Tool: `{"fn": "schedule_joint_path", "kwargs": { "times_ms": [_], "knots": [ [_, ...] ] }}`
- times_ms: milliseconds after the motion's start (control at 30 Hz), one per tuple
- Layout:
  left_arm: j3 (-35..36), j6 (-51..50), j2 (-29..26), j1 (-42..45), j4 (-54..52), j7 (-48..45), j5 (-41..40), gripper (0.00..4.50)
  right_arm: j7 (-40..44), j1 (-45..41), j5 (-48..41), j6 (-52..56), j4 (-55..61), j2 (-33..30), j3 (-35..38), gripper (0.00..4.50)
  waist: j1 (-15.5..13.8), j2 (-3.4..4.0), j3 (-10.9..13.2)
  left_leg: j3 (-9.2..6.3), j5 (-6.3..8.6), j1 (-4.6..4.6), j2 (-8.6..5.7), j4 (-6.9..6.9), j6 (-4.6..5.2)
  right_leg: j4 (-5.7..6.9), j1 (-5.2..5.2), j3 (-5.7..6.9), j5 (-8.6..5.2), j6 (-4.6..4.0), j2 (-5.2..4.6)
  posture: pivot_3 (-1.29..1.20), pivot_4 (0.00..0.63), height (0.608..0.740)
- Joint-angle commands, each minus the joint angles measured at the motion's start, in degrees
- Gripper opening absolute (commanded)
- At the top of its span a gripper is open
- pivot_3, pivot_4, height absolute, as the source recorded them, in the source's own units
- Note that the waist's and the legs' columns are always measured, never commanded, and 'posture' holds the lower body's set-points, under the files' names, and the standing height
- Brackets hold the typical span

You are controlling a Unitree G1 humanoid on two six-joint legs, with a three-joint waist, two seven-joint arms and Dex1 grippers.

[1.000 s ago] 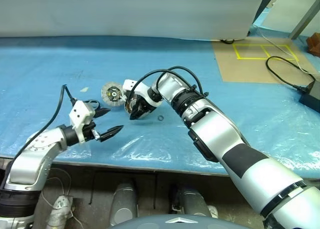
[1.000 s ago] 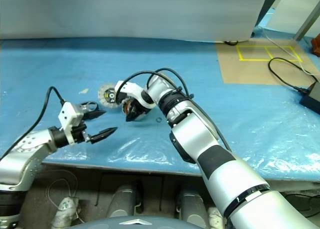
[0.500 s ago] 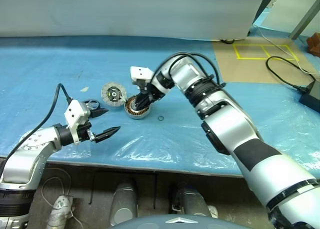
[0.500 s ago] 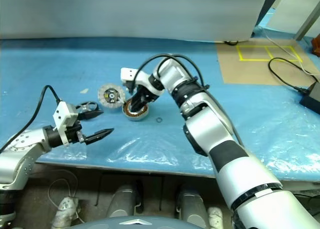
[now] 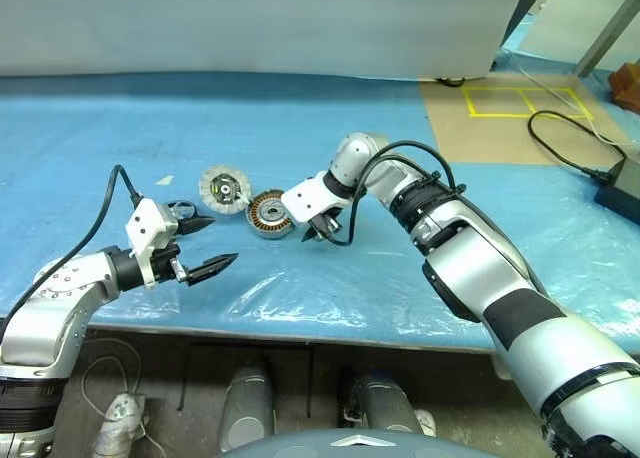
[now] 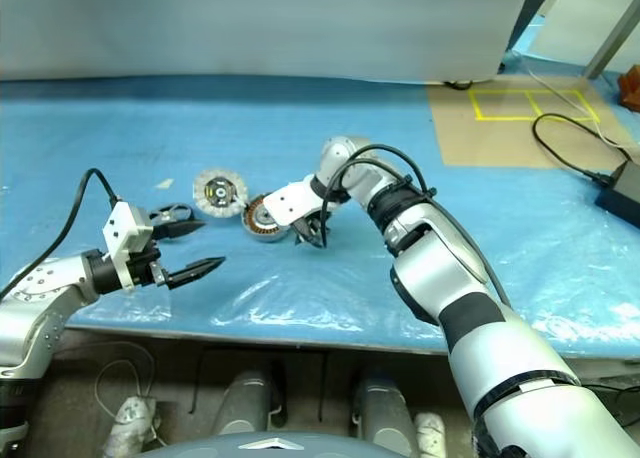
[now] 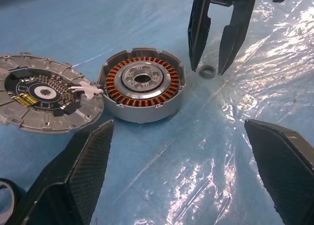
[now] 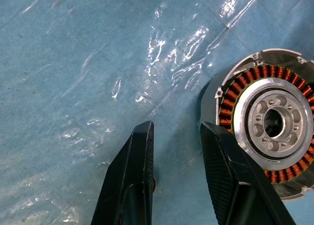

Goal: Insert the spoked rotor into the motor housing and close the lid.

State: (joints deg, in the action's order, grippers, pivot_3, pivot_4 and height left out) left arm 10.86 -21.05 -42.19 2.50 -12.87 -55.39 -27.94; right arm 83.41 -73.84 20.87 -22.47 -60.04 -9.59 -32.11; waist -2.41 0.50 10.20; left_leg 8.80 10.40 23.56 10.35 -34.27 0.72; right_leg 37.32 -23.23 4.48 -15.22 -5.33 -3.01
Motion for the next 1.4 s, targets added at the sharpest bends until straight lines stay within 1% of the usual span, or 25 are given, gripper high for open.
{"fn": "schedule_joint_path", "kwargs": {
  "times_ms": [33, 233, 367, 533, 900, 1200, 1300, 1367, 1400],
  "knots": [
    [0.6, 0.3, -0.2, -0.3, -1.7, 0.3, -0.2, 4.5, 0.6, -2.4, -1.0, -1.7, 0.2, 0.3, 1.1, 1.54, 0.0, 0.0, 0.0, 0.0, 0.0, 0.0, 0.0, 0.0, 0.0, 0.0, 0.0, 0.0, 0.0, 0.0, 0.0, 0.0, 0.15, 0.74],
    [-0.9, 0.2, 0.8, -0.5, -2.6, 1.2, 0.1, 4.5, -2.3, -3.1, 1.4, -4.3, -1.4, 1.1, -0.3, 1.54, 0.0, 0.0, 0.0, 0.0, 0.0, -0.01, 0.01, 0.0, 0.0, 0.01, 0.0, 0.0, 0.0, 0.0, 0.0, 0.0, 0.15, 0.74],
    [-1.6, 0.5, 1.0, -0.6, -2.7, 1.4, 0.3, 4.5, -4.9, -4.9, 2.5, -4.4, -4.7, 1.6, 0.2, 1.54, 0.0, 0.0, 0.0, 0.0, 0.0, -0.01, 0.01, -0.01, 0.0, 0.01, 0.0, 0.0, 0.0, 0.0, 0.0, 0.0, 0.15, 0.74],
    [-2.2, 0.6, 1.6, -1.0, -2.7, 1.6, 0.5, 4.5, -5.3, -6.4, 2.6, -4.4, -6.7, 2.0, 0.6, 1.54, 0.0, 0.0, 0.0, 0.0, 0.0, -0.01, 0.01, -0.01, 0.0, 0.0, 0.0, 0.0, 0.0, 0.0, 0.0, 0.0, 0.15, 0.74],
    [-3.1, 0.7, 2.0, -0.7, -3.0, 2.3, 0.7, 4.5, -9.6, -4.9, 5.7, -4.7, -8.6, 3.4, -0.7, 1.54, 0.0, 0.0, 0.0, 0.0, 0.0, -0.01, 0.01, -0.01, 0.0, 0.01, 0.0, 0.0, 0.0, -0.01, 0.0, 0.0, 0.15, 0.74],
    [-3.5, 0.7, 2.6, -0.8, -3.5, 3.1, 1.1, 4.5, -9.9, -4.3, 7.5, -5.0, -9.8, 3.4, -1.0, 1.54, 0.0, 0.0, 0.0, 0.0, 0.0, -0.01, 0.01, -0.01, 0.0, 0.02, 0.0, 0.0, 0.0, 0.0, 0.0, 0.0, 0.15, 0.74],
    [-3.8, 0.7, 2.9, -0.7, -3.6, 3.3, 1.3, 4.5, -9.6, -3.9, 7.4, -5.1, -9.5, 3.6, -0.9, 0.93, 0.0, 0.0, 0.0, 0.0, 0.0, -0.02, 0.01, -0.01, 0.0, 0.03, 0.0, 0.0, 0.0, 0.0, 0.0, 0.0, 0.15, 0.74],
    [-4.1, 0.8, 3.1, -0.6, -3.5, 3.5, 1.5, 4.5, -9.9, -3.8, 7.4, -4.9, -9.5, 3.9, -0.8, 0.26, 0.0, 0.0, 0.0, 0.0, 0.0, -0.02, 0.01, -0.01, 0.0, 0.02, 0.0, 0.0, 0.0, 0.0, 0.0, 0.0, 0.15, 0.74],
    [-4.2, 0.9, 3.2, -0.5, -3.5, 3.5, 1.6, 4.5, -10.2, -3.8, 7.4, -4.8, -9.5, 4.0, -0.8, 0.03, 0.0, 0.0, 0.0, 0.0, 0.0, -0.02, 0.01, -0.01, 0.0, 0.02, 0.0, 0.0, 0.0, 0.0, 0.0, 0.0, 0.15, 0.74]
  ]
}}
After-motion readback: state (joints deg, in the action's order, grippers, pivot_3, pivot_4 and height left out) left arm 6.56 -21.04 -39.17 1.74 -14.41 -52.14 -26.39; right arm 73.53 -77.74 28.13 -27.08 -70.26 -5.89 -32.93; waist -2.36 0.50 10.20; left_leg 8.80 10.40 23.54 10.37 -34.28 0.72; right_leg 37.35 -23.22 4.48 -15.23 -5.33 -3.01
